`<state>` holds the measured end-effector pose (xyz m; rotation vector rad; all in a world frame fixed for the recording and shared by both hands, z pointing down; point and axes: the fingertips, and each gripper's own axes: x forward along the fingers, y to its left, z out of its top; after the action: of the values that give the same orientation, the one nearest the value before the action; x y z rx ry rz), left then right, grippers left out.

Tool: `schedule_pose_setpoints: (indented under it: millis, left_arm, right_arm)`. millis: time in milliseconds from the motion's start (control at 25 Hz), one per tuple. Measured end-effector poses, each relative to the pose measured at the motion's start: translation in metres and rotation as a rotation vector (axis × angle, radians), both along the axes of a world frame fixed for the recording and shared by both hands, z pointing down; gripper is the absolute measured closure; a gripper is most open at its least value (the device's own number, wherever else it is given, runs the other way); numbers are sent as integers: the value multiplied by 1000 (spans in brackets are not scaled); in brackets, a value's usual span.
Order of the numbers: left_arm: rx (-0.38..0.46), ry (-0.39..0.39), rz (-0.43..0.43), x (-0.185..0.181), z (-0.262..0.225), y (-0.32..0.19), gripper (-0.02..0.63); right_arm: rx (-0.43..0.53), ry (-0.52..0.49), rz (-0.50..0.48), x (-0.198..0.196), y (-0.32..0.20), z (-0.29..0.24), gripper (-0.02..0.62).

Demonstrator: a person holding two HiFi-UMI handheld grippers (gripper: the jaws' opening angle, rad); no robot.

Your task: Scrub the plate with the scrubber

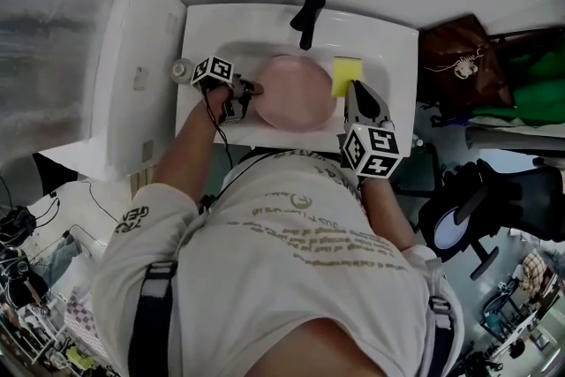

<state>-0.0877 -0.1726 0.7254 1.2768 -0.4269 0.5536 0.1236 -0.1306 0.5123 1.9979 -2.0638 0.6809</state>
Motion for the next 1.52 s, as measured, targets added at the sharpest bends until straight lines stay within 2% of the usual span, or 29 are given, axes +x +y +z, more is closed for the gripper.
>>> schedule_pose_setpoints:
  millis: [160,480,680,920,1160,1360,1520]
  left_arm:
    - [46,10,-23,-1,-11,2,538]
    - [134,79,-79,-3,-42,10,538]
    - [233,92,-101,-2,-59,14,538]
    - [288,141,-139,9,-82,19,538]
    - [338,156,-107,18,-99,27,538]
    - [384,177,-96,23,-110,30,537]
    - [389,186,-80,23,-114,35,537]
  right_arm:
    - [-5,-2,-25,-5,-4,0,558]
    - [-61,13,-100,-19,-10,11,558]
    - [-153,73,-153,-29,-13,32,558]
    - [-298,129,-207,-37,-23,58,558]
    - [-392,226,-176,-27,-36,70,558]
    - [-439,253,-189,-24,-39,75,558]
    - [-443,252,-195,-25,-43,77,558]
